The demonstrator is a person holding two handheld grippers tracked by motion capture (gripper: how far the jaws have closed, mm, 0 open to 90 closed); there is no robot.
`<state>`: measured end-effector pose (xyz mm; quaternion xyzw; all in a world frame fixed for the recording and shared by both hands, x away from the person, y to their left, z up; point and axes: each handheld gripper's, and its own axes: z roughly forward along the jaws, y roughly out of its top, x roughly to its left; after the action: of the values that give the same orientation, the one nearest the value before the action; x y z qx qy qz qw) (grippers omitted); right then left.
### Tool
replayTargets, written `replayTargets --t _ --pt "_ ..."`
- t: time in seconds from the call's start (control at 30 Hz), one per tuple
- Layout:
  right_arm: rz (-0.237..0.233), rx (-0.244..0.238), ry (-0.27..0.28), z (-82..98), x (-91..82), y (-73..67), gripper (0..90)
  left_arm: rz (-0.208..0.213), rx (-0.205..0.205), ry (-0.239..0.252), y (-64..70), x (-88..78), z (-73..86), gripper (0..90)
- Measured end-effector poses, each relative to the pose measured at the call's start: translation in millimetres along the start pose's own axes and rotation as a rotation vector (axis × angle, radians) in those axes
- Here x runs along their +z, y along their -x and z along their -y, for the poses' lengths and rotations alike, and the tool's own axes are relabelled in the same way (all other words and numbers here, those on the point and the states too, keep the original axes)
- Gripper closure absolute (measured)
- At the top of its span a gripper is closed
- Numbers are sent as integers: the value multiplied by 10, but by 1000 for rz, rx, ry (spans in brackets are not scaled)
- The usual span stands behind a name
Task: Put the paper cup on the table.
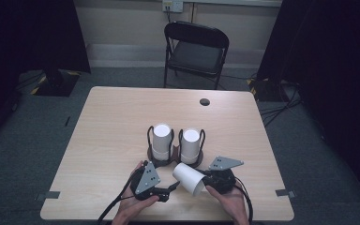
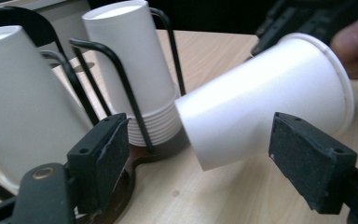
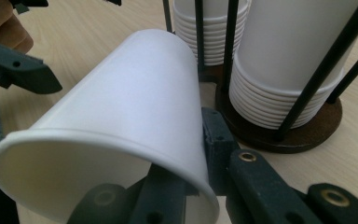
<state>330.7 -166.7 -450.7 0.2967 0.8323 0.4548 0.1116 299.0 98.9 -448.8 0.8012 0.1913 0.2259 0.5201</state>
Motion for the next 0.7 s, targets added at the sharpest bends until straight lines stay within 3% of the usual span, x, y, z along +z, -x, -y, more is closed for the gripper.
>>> replayTargets --t 0.3,0.47,0.6,0.7 --pt "-45 -7 -80 -56 22 31 872 74 110 -39 120 79 -13 165" --pt "-62 -9 -113 -103 42 50 872 65 166 -70 177 116 -44 153" --pt "-72 -11 -137 -134 55 57 872 86 193 -93 216 156 -32 155" --pt "-82 -10 -155 -148 64 60 872 67 222 -92 263 182 -15 155"
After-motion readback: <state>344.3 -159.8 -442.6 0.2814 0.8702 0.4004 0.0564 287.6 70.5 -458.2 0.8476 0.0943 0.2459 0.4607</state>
